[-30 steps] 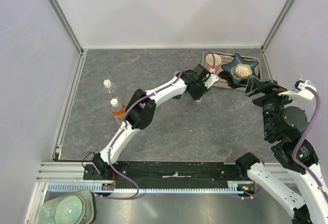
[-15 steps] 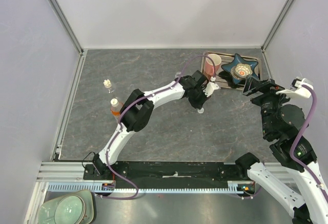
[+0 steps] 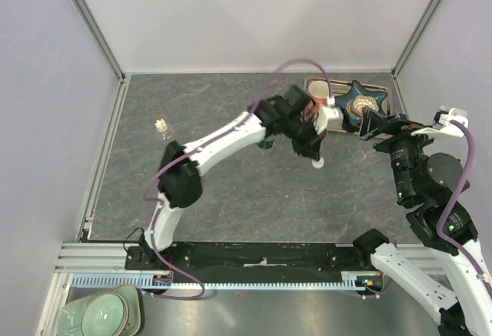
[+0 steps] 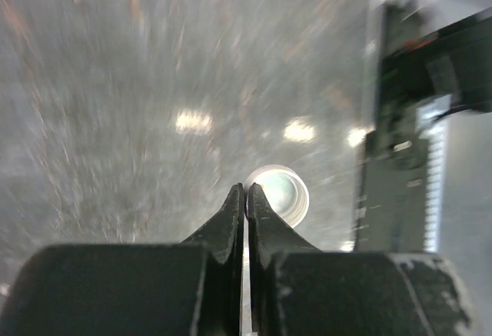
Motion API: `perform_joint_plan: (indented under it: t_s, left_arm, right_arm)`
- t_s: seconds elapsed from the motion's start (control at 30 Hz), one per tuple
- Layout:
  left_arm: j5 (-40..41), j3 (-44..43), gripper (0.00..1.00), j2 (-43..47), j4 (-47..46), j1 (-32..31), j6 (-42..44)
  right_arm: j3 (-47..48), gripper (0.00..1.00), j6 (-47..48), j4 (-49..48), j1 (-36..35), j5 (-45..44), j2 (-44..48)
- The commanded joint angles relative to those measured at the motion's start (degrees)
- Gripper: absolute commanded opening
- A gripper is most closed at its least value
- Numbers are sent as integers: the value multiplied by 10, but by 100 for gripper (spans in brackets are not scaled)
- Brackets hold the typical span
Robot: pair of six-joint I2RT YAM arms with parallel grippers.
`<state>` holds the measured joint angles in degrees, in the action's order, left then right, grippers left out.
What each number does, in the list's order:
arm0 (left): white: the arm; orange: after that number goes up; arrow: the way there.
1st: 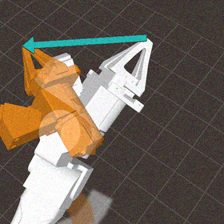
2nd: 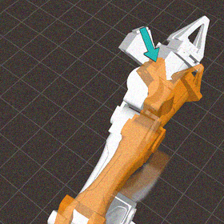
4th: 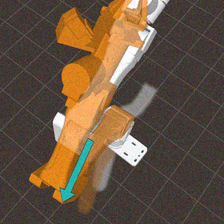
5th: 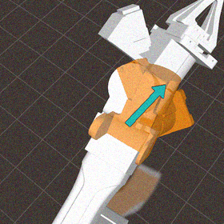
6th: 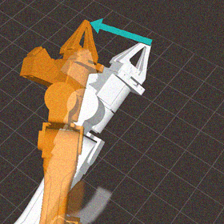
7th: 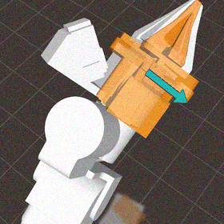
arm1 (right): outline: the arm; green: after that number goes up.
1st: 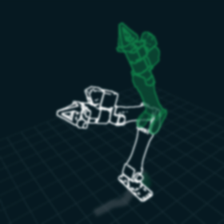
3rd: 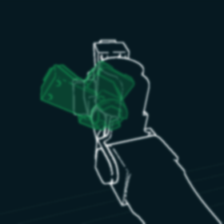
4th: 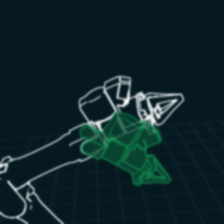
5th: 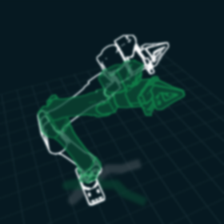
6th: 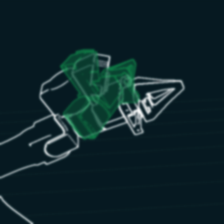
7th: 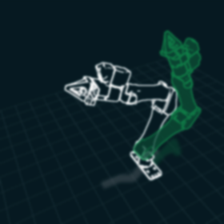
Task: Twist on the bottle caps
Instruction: Pick up the bottle cap from the center of the board.
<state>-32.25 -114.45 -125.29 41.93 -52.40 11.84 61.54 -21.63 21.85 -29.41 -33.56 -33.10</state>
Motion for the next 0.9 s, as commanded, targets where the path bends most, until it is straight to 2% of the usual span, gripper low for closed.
perform_joint_plan:
  t_s: [0.0,0.03,0.07,0.1,0.13,0.17,0.2,0.23,0.27,0.3,0.33,0.37,0.4,0.5,0.7,0.87]
  left_arm:
    - [-191,-98,2,160,-17,53,-105]
    - [-217,-77,2,197,-35,87,-141]
    - [-275,-48,2,220,-88,105,-176]
    - [-297,21,2,243,-127,125,-254]
    - [-315,56,2,291,-157,162,-292]
    - [-345,94,2,313,-234,180,-331]
    - [-359,172,2,340,-280,197,-415]
    - [-366,208,2,364,-323,227,-455]
    - [-376,242,2,412,-377,239,-534]
    - [-381,302,2,433,-482,250,-576]
    - [-382,328,2,450,-531,262,-609]
    - [-379,347,2,481,-563,264,-651]
    - [-381,354,2,489,-560,265,-650]
    - [-375,370,2,515,-560,259,-672]
    - [-341,376,2,530,-617,243,-725]
    - [-332,361,2,523,-620,242,-729]
  right_arm:
    - [51,88,93,-83,0,166,-41]
    - [59,90,113,-90,0,252,-51]
    - [77,91,129,-96,0,294,-63]
    - [83,94,159,-111,1,332,-81]
    - [88,95,177,-121,1,389,-86]
    - [90,96,188,-130,0,465,-91]
    - [90,98,197,-157,0,501,-95]
    - [90,98,208,-167,0,536,-97]
    - [88,98,208,-179,1,602,-99]
    - [85,98,203,-213,0,630,-102]
    - [78,98,180,-242,1,653,-103]
    - [60,98,165,-270,0,682,-104]
    - [53,98,151,-323,0,732,-111]
    - [42,98,110,-378,0,793,-139]
    - [19,94,120,-417,-11,787,-166]
    - [12,86,200,-378,-66,687,-178]
